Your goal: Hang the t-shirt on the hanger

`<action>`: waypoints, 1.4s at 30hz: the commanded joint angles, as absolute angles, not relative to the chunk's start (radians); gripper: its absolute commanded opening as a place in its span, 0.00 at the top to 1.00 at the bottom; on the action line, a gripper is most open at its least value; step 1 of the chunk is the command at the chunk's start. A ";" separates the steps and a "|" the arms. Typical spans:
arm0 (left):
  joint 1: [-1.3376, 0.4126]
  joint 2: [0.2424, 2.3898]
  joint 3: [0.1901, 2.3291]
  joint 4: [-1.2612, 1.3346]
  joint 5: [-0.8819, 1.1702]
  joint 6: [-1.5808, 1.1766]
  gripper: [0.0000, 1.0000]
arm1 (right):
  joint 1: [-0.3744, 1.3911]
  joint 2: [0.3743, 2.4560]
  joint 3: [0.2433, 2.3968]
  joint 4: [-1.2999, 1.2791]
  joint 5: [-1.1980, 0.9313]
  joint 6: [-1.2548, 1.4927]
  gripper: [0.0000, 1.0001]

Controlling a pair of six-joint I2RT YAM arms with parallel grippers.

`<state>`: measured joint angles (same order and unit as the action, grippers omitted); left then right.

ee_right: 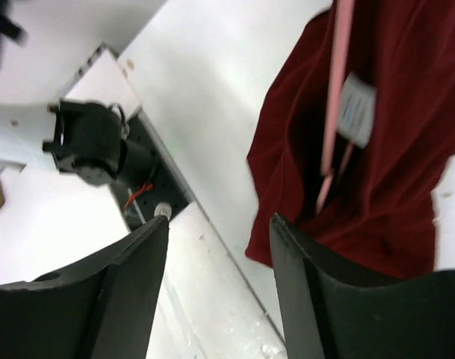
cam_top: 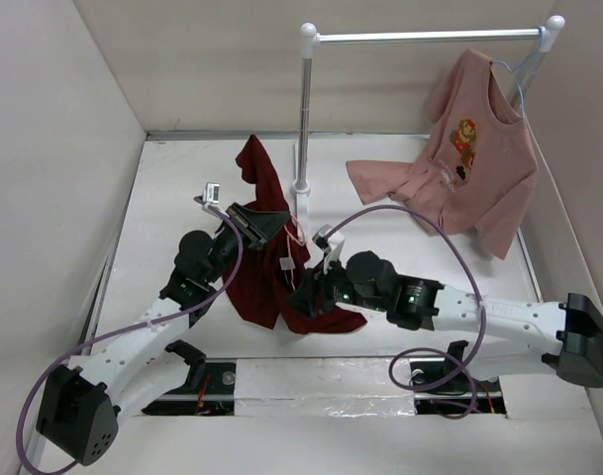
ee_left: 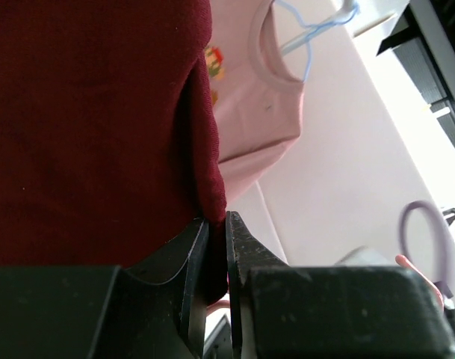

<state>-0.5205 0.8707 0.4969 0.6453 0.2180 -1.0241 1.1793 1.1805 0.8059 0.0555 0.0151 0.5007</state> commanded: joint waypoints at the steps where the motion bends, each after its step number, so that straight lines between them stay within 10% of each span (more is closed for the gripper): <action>1: -0.517 0.868 0.477 0.719 0.256 -1.042 1.00 | 1.181 1.150 0.889 0.003 0.090 0.465 0.37; 3: -0.517 0.868 0.465 0.715 0.256 -1.040 1.00 | 1.181 1.150 0.893 0.006 0.110 0.459 0.50; 6: -0.517 0.870 0.445 0.732 0.255 -1.052 1.00 | 1.181 1.167 0.870 0.081 0.155 0.463 1.00; 11: -0.517 0.856 0.449 0.716 0.252 -1.046 1.00 | 1.181 1.241 0.888 0.126 0.268 0.480 0.99; 15: -0.517 0.839 0.454 0.700 0.252 -1.048 1.00 | 1.181 1.284 0.896 0.138 0.314 0.509 0.65; 21: -0.517 0.835 0.439 0.703 0.253 -1.061 1.00 | 1.181 1.325 0.868 0.210 0.336 0.526 0.58; 27: -0.517 0.856 0.445 0.719 0.259 -1.077 1.00 | 1.181 1.342 0.847 0.258 0.396 0.549 0.68; 30: -0.517 0.861 0.448 0.726 0.252 -1.080 1.00 | 1.181 1.325 0.822 0.281 0.417 0.551 0.95; 37: -0.517 0.876 0.485 0.684 0.244 -1.051 1.00 | 1.172 1.310 0.786 0.265 0.434 0.587 1.00; 42: -0.517 0.867 0.547 0.611 0.192 -0.967 0.61 | 1.172 1.298 0.765 0.249 0.428 0.597 1.00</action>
